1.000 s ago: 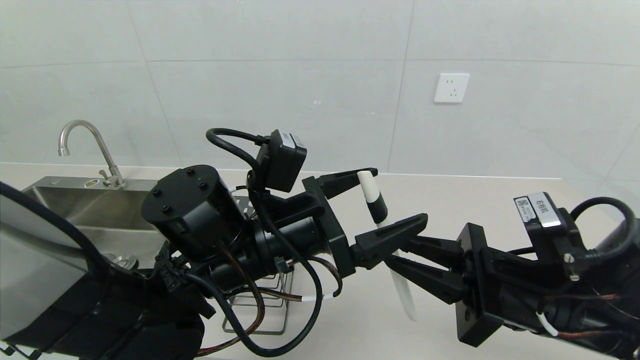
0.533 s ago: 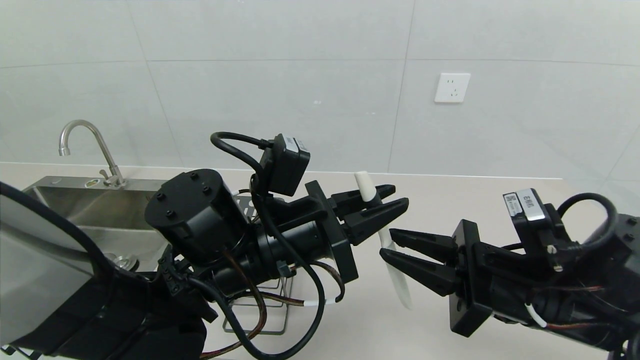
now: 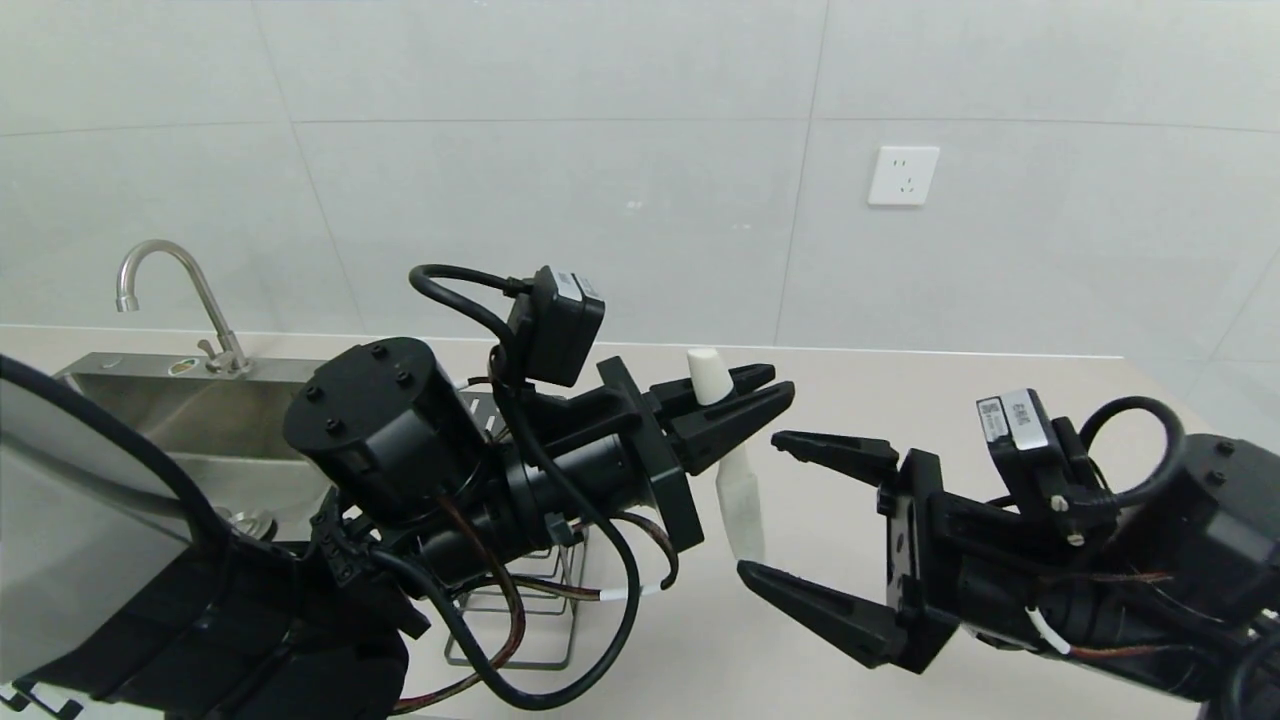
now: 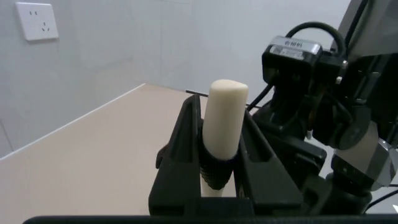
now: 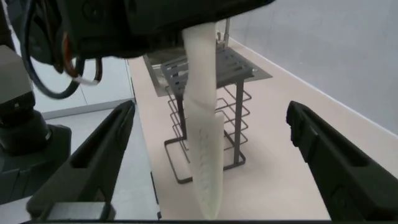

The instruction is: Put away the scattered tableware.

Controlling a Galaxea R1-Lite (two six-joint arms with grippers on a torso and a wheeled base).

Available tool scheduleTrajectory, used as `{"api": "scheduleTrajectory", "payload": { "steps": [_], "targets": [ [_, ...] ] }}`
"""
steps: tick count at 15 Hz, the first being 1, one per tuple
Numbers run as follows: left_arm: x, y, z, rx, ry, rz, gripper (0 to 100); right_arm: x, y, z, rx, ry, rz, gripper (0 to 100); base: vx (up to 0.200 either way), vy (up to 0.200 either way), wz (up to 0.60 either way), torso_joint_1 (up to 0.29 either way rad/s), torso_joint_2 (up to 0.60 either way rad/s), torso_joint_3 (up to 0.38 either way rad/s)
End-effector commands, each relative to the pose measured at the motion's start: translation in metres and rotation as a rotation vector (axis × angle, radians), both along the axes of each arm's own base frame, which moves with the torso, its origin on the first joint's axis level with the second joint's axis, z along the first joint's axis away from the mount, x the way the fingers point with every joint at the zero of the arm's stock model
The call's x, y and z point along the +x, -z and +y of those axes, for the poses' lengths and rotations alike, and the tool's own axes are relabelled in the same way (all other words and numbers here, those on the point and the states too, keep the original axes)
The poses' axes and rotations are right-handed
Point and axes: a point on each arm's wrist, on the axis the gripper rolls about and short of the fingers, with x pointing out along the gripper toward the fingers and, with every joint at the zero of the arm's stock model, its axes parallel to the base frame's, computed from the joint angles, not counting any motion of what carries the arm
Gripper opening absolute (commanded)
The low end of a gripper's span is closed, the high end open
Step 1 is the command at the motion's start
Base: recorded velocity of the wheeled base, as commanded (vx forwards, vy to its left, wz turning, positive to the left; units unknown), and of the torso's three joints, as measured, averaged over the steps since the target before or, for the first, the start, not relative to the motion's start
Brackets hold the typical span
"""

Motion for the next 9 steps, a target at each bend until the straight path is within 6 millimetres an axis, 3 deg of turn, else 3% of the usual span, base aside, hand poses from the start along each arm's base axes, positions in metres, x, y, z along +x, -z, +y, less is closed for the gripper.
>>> {"api": "scheduleTrajectory", "payload": {
  "steps": [1, 3, 4, 5, 6, 9],
  "targets": [
    [-0.001, -0.001, 0.002, -0.003, -0.023, 0.003, 0, -0.026, -0.007, -0.032, 0.005, 0.046, -0.007, 100, 0.000, 0.000, 0.00, 0.000, 0.00, 0.000],
    [-0.004, 0.002, 0.005, 0.001, -0.071, 0.018, 0, -0.049, -0.017, -0.070, 0.039, 0.182, -0.054, 100, 0.000, 0.000, 0.00, 0.000, 0.00, 0.000],
    [-0.005, 0.002, 0.007, 0.001, -0.078, 0.020, 0, -0.052, -0.024, -0.079, 0.067, 0.243, -0.091, 100, 0.000, 0.000, 0.00, 0.000, 0.00, 0.000],
    [-0.010, -0.002, 0.010, -0.005, -0.105, 0.023, 0, -0.066, -0.045, -0.108, 0.139, 0.431, -0.209, 100, 0.000, 0.000, 0.00, 0.000, 0.00, 0.000],
    [-0.011, -0.004, 0.011, -0.009, -0.135, 0.014, 0, -0.077, -0.053, -0.120, 0.158, 0.503, -0.260, 0, 0.000, 0.000, 0.00, 0.000, 0.00, 0.000],
    [-0.015, -0.011, 0.018, -0.019, -0.214, -0.020, 0, -0.125, -0.057, -0.144, 0.170, 0.720, -0.329, 0, 0.000, 0.000, 0.00, 0.000, 0.00, 0.000]
  ]
}}
